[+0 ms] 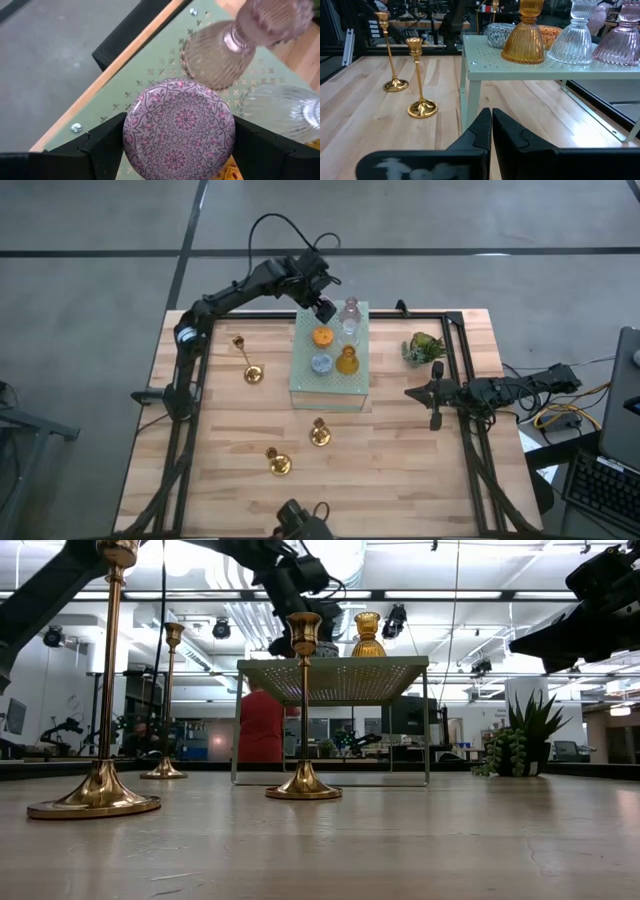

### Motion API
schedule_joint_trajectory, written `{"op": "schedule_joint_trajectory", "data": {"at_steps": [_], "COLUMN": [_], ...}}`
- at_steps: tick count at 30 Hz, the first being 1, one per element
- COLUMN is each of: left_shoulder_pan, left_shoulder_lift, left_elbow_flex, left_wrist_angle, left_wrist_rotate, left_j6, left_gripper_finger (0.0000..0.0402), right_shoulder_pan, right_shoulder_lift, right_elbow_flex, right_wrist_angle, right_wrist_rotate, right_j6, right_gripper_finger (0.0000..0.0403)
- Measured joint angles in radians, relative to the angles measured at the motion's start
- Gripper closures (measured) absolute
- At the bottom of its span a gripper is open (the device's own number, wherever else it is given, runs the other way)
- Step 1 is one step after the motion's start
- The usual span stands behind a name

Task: Stock candles on shelf
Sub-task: Put the pink scented candle and aligned it with the other yellow scented candle on the shelf

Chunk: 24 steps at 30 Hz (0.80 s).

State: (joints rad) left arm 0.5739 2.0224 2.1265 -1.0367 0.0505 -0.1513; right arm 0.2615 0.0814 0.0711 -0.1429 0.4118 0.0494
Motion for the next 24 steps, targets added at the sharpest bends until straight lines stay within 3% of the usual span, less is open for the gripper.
{"op": "schedule_joint_trajectory", "data": {"at_steps": [24], "left_shoulder_pan": [-0.011], "left_shoulder_lift": [-0.002], "left_elbow_flex": [-0.053], "left_wrist_angle": [0.060], "left_wrist_rotate": [-0.003], "left_j6": [0.001], "left_gripper_finger": [0.0089], "right_shoulder_pan": [0.000], "right_shoulder_lift": [0.000], "right_elbow_flex": [0.000], "right_wrist_angle": [0.000], "right_wrist_rotate": [0.000], "right_j6": [0.002], "right_gripper_finger": [0.0394]}}
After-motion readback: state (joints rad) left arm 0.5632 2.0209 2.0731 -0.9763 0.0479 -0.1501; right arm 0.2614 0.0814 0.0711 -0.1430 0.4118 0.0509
